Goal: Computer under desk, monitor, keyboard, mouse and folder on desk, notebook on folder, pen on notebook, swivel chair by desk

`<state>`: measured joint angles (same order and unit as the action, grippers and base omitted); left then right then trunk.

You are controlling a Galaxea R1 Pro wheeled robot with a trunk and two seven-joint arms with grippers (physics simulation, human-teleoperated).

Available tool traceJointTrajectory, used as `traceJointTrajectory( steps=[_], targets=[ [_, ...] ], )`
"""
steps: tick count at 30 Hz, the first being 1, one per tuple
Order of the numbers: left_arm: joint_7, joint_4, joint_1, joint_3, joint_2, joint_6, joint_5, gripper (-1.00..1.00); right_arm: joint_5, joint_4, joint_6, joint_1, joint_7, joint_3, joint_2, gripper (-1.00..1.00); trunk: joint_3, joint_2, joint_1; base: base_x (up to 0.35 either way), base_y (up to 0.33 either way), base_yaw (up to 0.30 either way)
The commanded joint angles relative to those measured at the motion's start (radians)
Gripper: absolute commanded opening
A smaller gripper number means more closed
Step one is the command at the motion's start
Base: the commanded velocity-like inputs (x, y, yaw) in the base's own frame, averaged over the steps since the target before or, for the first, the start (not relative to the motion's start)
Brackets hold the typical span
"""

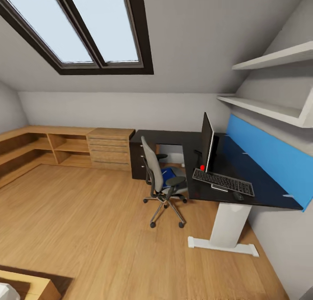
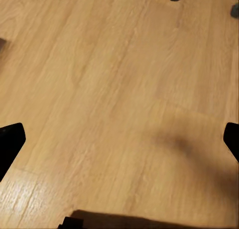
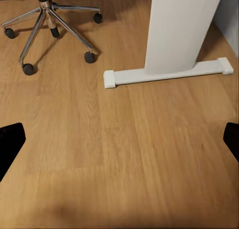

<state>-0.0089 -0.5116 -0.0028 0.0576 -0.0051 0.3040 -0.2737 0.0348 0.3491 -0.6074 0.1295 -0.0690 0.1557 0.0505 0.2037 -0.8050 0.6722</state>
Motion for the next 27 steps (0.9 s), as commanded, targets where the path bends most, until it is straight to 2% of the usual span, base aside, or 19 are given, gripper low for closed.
traceJointTrajectory(
  steps=[1, 6, 18, 27],
  targets=[
    [0.000, 0.000, 0.000, 0.005, -0.006, 0.003, -0.010, 1.00, 0.004, -0.001, -0.003, 0.001, -0.002, -0.001, 0.000, 1.00, 0.001, -0.001, 0.000, 0.000, 0.000, -0.267],
    [0.003, 0.001, 0.000, 0.006, -0.017, 0.001, -0.008, 1.00, 0.004, -0.002, -0.003, 0.001, -0.001, -0.001, 0.000, 1.00, 0.001, -0.001, 0.000, 0.000, 0.000, -0.267],
    [0.004, 0.002, 0.000, 0.007, -0.018, -0.003, -0.007, 1.00, 0.002, -0.005, -0.003, 0.001, 0.000, -0.002, 0.002, 1.00, 0.001, -0.001, 0.000, 0.000, 0.000, -0.262],
    [0.000, 0.027, 0.000, 0.005, -0.017, -0.003, -0.008, 1.00, 0.001, -0.005, -0.003, 0.001, 0.000, -0.002, 0.002, 1.00, 0.029, -0.064, 0.035, 0.000, 0.000, -0.106]
  ],
)
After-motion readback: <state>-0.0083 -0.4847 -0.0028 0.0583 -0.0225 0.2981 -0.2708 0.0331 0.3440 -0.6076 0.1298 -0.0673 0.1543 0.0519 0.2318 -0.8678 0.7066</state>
